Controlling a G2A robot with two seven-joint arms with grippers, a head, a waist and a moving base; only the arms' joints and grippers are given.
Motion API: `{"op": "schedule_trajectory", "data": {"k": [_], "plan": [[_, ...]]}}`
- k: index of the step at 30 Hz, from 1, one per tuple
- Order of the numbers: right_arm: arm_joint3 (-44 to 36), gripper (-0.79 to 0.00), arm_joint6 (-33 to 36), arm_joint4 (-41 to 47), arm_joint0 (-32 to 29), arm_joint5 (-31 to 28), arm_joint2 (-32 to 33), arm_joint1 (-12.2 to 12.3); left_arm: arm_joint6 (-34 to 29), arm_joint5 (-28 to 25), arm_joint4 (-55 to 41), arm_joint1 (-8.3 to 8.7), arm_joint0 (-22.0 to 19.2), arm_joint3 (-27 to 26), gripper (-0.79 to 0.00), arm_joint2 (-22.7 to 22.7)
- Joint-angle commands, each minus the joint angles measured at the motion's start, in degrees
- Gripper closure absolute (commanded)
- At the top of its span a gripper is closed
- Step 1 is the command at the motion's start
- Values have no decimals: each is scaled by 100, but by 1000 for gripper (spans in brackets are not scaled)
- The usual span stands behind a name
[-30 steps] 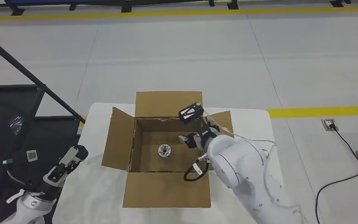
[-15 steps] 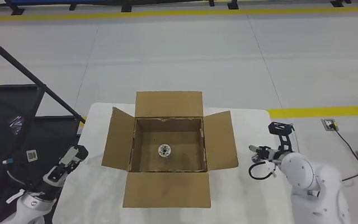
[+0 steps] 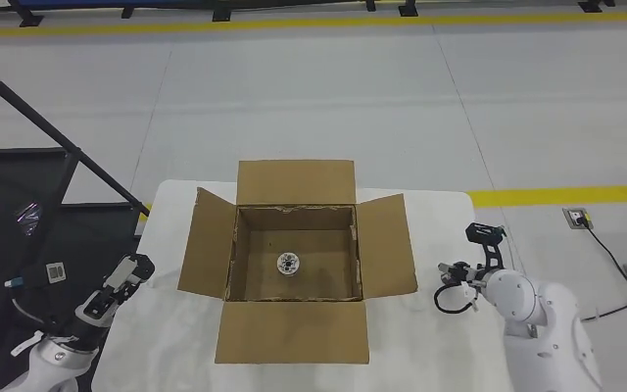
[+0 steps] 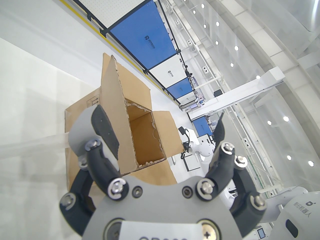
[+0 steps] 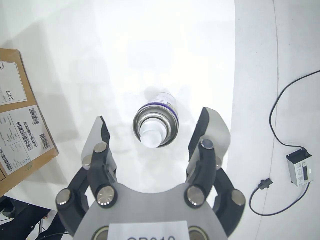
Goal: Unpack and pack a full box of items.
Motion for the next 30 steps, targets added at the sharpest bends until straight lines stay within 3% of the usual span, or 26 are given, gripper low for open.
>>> {"op": "schedule_trajectory", "data": {"k": [1, 7, 12, 16, 19, 23, 30], "plan": [[1, 0, -9, -25, 5, 26, -18, 11, 0, 0, 0, 0, 0, 0, -785, 0], [-437, 0, -43, -136, -104, 145, -56, 40, 0, 0, 0, 0, 0, 0, -785, 0], [-1722, 0, 24, -363, -258, 179, -248, 55, 0, 0, 0, 0, 0, 0, -785, 0], [-3089, 0, 122, -764, -173, 173, -820, 42, 0, 0, 0, 0, 0, 0, -785, 0], [-3616, 0, 176, -1090, 199, 59, -1559, 8, 0, 0, 0, 0, 0, 0, -785, 0], [-3189, 0, 286, -1002, 1107, -195, -2733, -111, 0, 0, 0, 0, 0, 0, -785, 0], [-629, 0, 323, -342, 2614, -259, -4455, -508, 0, 0, 0, 0, 0, 0, -785, 0]]}}
